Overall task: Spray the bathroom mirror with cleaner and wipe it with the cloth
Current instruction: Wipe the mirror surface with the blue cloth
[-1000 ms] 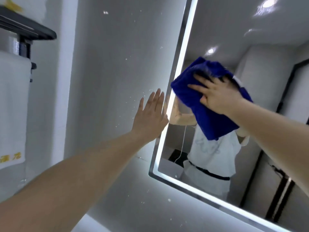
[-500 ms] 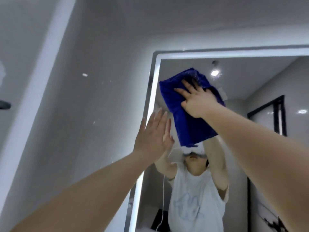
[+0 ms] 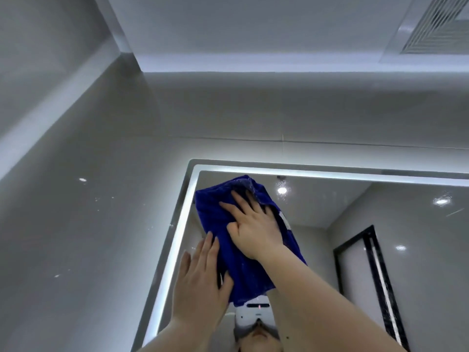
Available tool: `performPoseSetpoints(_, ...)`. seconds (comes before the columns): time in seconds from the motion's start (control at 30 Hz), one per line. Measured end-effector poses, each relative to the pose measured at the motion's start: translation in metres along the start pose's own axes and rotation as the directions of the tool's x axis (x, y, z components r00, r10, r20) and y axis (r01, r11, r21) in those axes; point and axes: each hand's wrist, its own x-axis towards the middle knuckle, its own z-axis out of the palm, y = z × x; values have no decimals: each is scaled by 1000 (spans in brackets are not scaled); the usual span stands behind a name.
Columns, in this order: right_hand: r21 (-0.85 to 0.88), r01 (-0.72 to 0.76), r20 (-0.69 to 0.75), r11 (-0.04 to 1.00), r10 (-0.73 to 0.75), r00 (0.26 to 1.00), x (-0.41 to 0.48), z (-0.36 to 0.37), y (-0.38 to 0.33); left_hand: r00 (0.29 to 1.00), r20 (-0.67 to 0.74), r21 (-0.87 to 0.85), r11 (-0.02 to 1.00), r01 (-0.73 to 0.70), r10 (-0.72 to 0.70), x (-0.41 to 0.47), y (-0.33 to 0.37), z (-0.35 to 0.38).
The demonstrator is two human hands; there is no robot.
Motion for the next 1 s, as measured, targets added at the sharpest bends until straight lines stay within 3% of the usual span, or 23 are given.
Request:
performPoseSetpoints(0.27,-19,49,-2,999,-49,999,0,-4,22,990,47,85,987,-134,130,14,3,-5)
performPoseSetpoints(0.37,-53,-39,-53,998,37,998,-6,-23,61,960,172,130,960,-246,223,34,21,-9)
performPoseSetpoints(0.5,-73,-168,-86,983,162,983,-25,-53,112,934,259,176,939,-297,246,63,62,-8)
performPoseSetpoints(0.63,-67,-259,-126,963,249,960,-58,-77,165,952,200,166,950,-266,232,70,107,-8)
performPoseSetpoints(1.0,-65,-486,-192,872,467,863,-193,-147,349,912,188,125,912,-392,366,43,256,47)
